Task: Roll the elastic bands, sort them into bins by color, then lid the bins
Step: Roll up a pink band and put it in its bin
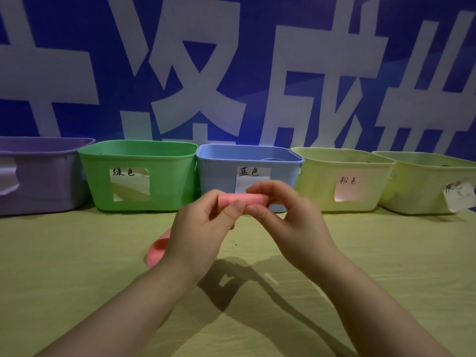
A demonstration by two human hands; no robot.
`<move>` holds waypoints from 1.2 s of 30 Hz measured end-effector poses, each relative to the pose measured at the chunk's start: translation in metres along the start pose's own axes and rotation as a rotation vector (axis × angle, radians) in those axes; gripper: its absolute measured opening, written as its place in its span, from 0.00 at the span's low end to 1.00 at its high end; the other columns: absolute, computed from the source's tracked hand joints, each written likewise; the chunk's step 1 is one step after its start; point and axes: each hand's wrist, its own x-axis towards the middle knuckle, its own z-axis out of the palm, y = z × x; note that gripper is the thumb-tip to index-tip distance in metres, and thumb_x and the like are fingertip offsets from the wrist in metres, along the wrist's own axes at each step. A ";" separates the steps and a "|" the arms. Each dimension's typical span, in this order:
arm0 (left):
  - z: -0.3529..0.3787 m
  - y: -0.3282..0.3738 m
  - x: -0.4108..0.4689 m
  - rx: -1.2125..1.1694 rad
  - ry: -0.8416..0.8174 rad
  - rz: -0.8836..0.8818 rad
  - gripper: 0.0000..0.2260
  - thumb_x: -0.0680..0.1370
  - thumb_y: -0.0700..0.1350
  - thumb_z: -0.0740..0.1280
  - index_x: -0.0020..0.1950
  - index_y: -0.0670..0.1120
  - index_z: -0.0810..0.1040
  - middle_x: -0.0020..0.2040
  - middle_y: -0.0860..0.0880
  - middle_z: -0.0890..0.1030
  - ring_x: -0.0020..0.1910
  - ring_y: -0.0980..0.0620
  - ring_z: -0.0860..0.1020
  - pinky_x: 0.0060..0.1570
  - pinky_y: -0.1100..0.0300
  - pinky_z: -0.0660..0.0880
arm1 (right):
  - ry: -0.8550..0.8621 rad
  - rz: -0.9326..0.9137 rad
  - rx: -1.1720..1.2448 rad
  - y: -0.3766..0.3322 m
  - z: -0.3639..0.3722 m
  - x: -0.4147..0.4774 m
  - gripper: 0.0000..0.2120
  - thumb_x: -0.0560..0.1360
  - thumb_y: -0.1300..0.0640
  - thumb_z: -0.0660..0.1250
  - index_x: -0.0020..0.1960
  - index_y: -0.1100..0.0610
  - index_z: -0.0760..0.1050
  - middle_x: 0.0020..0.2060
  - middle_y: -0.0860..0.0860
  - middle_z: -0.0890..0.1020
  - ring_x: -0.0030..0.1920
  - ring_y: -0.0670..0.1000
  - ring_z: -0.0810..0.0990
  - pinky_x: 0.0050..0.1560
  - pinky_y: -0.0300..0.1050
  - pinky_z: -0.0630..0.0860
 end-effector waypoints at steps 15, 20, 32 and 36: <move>0.118 0.047 0.077 0.013 -0.231 0.145 0.16 0.70 0.59 0.60 0.48 0.52 0.80 0.39 0.52 0.79 0.40 0.56 0.75 0.39 0.61 0.73 | 0.148 0.086 -0.299 0.035 -0.125 0.020 0.08 0.77 0.50 0.63 0.56 0.46 0.72 0.39 0.35 0.72 0.45 0.37 0.73 0.50 0.38 0.73; 0.180 0.046 0.113 -0.048 -0.258 0.192 0.08 0.74 0.53 0.61 0.48 0.56 0.78 0.36 0.60 0.79 0.37 0.62 0.76 0.34 0.67 0.73 | 0.154 0.117 -0.396 0.073 -0.175 0.038 0.10 0.77 0.51 0.63 0.59 0.49 0.72 0.38 0.36 0.71 0.41 0.36 0.72 0.43 0.32 0.72; 0.250 0.003 0.202 0.450 -0.213 0.357 0.10 0.76 0.55 0.64 0.49 0.49 0.76 0.42 0.52 0.75 0.39 0.55 0.73 0.35 0.64 0.67 | 0.240 0.141 -0.594 0.179 -0.193 0.095 0.09 0.77 0.52 0.63 0.57 0.49 0.72 0.50 0.45 0.79 0.52 0.51 0.75 0.57 0.49 0.69; 0.255 -0.019 0.219 0.667 -0.223 0.346 0.14 0.78 0.57 0.59 0.48 0.48 0.77 0.41 0.51 0.76 0.40 0.53 0.73 0.36 0.59 0.69 | 0.227 0.197 -0.687 0.209 -0.177 0.110 0.08 0.78 0.51 0.60 0.57 0.47 0.70 0.51 0.44 0.78 0.53 0.50 0.73 0.53 0.47 0.60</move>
